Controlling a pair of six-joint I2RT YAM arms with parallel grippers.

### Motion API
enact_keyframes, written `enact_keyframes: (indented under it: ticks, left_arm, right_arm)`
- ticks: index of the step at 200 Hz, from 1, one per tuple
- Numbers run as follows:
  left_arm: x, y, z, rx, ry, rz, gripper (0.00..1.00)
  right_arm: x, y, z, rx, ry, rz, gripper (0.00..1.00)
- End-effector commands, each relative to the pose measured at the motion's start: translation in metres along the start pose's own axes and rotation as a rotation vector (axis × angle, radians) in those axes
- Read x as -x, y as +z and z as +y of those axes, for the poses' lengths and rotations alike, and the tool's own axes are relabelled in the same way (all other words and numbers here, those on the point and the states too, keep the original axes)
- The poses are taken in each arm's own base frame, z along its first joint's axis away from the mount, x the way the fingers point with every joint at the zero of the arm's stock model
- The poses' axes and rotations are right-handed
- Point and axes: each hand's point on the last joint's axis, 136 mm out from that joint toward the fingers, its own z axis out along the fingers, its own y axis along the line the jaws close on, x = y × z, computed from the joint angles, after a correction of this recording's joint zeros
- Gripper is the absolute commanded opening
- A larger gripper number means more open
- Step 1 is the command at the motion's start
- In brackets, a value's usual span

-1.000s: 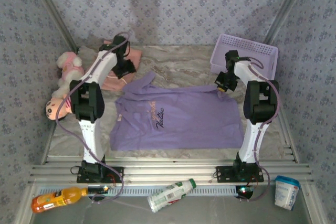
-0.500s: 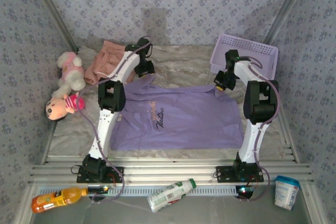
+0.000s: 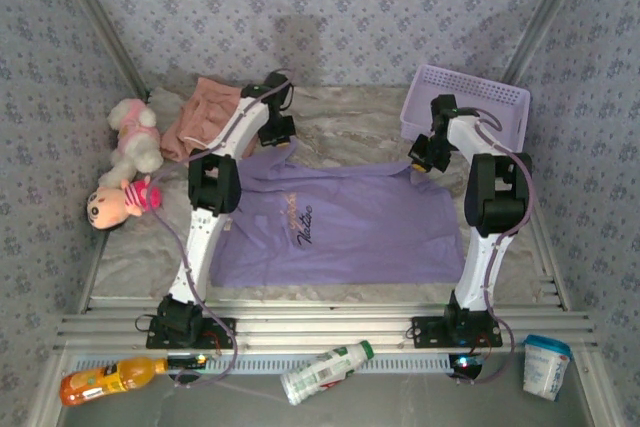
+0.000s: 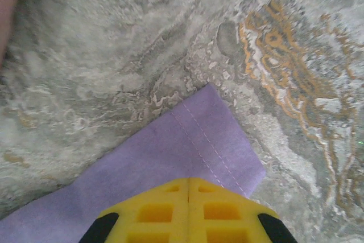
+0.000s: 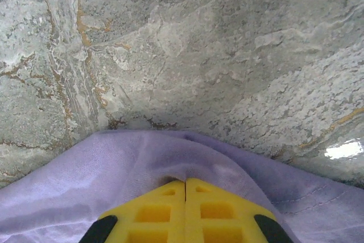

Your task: Fold and stack the mixed laundry pile

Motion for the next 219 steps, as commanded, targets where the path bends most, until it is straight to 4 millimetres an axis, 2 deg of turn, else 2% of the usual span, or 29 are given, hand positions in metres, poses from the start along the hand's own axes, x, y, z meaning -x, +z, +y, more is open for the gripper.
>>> enact_keyframes:
  ticks: [1, 22, 39, 46, 55, 61, 68, 80, 99, 124, 141, 171, 197, 219]
  left_arm:
    - [0.023, -0.057, 0.001, -0.023, -0.005, -0.112, 0.00]
    - [0.020, -0.047, 0.000, -0.034, -0.006, -0.088, 0.00]
    - [0.013, -0.036, -0.008, -0.063, 0.002, -0.059, 0.00]
    - [0.010, -0.030, -0.010, -0.065, 0.008, -0.046, 0.13]
    - [0.006, -0.022, -0.012, -0.062, 0.017, -0.034, 0.40]
    - [0.004, -0.016, -0.011, -0.054, 0.019, -0.027, 0.52]
    - [0.001, -0.010, -0.012, -0.048, 0.024, -0.017, 0.56]
    - [-0.004, 0.001, -0.013, -0.040, 0.026, -0.002, 0.56]
    - [-0.008, 0.013, -0.013, -0.033, 0.019, 0.013, 0.51]
    - [-0.009, 0.020, -0.016, -0.036, 0.014, 0.014, 0.30]
    - [-0.008, 0.021, -0.017, -0.041, 0.015, 0.008, 0.21]
    - [-0.010, 0.023, -0.015, -0.032, 0.022, 0.016, 0.18]
    - [-0.013, 0.022, -0.013, -0.022, 0.040, 0.027, 0.00]
    - [-0.009, 0.009, -0.012, -0.013, 0.053, 0.004, 0.00]
  right_arm:
    - [-0.002, -0.006, -0.001, 0.013, 0.003, 0.004, 0.00]
    - [-0.003, -0.004, -0.002, 0.015, 0.007, 0.006, 0.00]
    - [-0.004, -0.003, -0.001, 0.016, 0.005, 0.009, 0.00]
    - [-0.004, -0.003, -0.001, 0.017, 0.005, 0.011, 0.00]
    - [-0.005, -0.002, -0.002, 0.015, 0.007, 0.013, 0.00]
    - [-0.005, -0.003, -0.002, 0.015, 0.006, 0.012, 0.00]
    - [-0.005, -0.002, -0.002, 0.017, 0.007, 0.014, 0.00]
    - [-0.005, -0.002, -0.002, 0.017, 0.006, 0.014, 0.00]
    - [-0.006, -0.003, -0.002, 0.016, 0.006, 0.015, 0.00]
    - [-0.006, -0.004, -0.003, 0.015, 0.009, 0.015, 0.00]
    - [-0.006, -0.005, -0.004, 0.011, 0.011, 0.017, 0.00]
    - [-0.006, -0.006, -0.006, 0.010, 0.015, 0.017, 0.00]
    - [-0.005, -0.006, -0.006, 0.011, 0.016, 0.013, 0.00]
    - [-0.005, -0.006, -0.006, 0.013, 0.014, 0.012, 0.00]
